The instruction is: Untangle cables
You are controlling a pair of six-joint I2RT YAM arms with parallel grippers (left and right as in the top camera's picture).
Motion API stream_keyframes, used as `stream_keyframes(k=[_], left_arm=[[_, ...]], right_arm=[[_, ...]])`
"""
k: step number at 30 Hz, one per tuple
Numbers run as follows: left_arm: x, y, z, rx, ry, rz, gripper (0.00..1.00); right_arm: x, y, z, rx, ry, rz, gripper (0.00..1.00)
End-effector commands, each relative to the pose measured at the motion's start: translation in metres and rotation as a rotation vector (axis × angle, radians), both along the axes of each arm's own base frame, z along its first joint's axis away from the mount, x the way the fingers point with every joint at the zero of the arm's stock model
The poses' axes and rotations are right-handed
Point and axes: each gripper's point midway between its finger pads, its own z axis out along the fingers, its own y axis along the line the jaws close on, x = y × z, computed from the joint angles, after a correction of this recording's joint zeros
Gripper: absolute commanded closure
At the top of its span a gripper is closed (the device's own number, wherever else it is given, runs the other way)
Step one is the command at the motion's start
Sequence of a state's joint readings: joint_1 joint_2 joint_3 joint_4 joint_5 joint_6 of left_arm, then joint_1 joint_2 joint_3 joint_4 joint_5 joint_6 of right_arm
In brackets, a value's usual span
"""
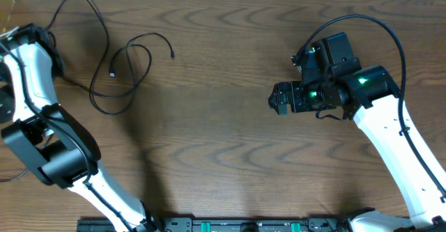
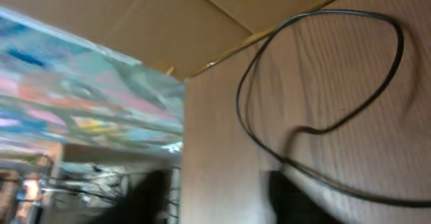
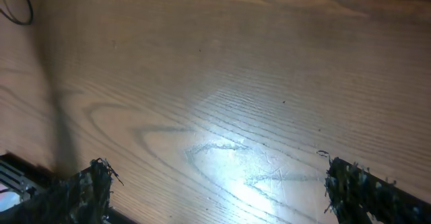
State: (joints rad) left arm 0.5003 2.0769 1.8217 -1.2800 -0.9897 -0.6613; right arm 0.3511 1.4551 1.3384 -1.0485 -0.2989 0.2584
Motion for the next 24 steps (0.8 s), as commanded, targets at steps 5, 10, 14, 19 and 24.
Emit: stream_keyframes(k=[5, 10, 14, 19, 24], left_arm=[[-0.015, 0.006, -0.031, -0.168, -0.120, 0.096, 0.07], [-0.023, 0.004, -0.048, -0.315, -0.170, 0.118, 0.07], [-0.017, -0.010, -0.062, -0.469, -0.235, 0.107, 0.07], [0.009, -0.054, -0.083, -0.810, -0.360, 0.004, 0.06], [0.026, -0.081, -0.085, -0.997, -0.429, -0.094, 0.06]], right_arm=[[-0.001, 0.001, -0.003, -0.004, 0.005, 0.005, 0.01], [-0.003, 0.000, -0.004, -0.007, 0.016, 0.005, 0.01], [-0.003, 0.000, -0.004, -0.007, 0.015, 0.005, 0.01], [-0.003, 0.000, -0.004, -0.007, 0.015, 0.005, 0.01], [-0.005, 0.000, -0.005, -0.010, 0.023, 0.005, 0.01]])
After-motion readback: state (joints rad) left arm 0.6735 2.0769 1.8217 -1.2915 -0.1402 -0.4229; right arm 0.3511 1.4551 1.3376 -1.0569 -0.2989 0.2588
